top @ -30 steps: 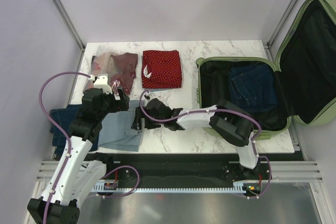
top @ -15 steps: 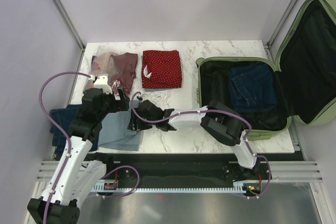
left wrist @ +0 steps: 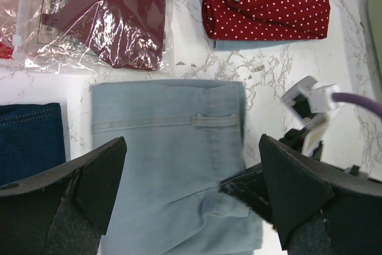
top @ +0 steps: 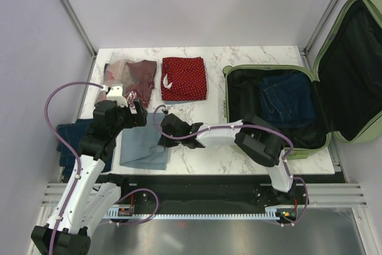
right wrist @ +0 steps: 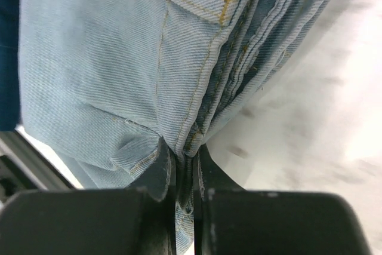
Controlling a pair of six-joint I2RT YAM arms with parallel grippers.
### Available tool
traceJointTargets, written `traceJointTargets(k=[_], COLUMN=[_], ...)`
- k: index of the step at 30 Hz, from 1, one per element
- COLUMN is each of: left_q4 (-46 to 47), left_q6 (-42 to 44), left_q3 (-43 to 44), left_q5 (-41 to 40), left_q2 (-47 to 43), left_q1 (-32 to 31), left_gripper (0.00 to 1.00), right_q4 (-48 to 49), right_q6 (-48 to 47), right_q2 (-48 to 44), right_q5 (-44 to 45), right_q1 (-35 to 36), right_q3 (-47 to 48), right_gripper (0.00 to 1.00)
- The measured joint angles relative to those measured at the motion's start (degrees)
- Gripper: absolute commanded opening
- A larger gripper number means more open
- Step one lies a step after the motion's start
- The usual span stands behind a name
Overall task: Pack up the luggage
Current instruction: Move the clothes to the center of the board.
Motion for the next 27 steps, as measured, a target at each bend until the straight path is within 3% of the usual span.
traceJointTargets(k=[10, 17, 20, 27], left_q4=[0.0, 0.0, 0.0, 0.0], left_q6=[0.0, 0.0, 0.0, 0.0], left_q3=[0.0, 0.0, 0.0, 0.0], left_q5=[0.2, 2.6, 3.3, 4.4], left_q2=[0.2, 2.7, 3.3, 3.9], left_q1=[0.0, 0.0, 0.0, 0.0], left_gripper=[1.0, 1.0, 1.0, 1.0], right_q4=[-10.1, -15.8, -16.3, -15.7], right_q6=[-8.0, -12.3, -13.0, -12.1], right_q2=[-15.1, -20.2, -20.8, -21.7], right_q5=[3.0, 6.7, 7.0, 6.9], right_q1=[-10.7, -14.1, -14.5, -15.9], right_q3=[-13.9, -17.5, -18.1, -19.8], right_gripper=[0.0, 0.04, 0.16, 0.62])
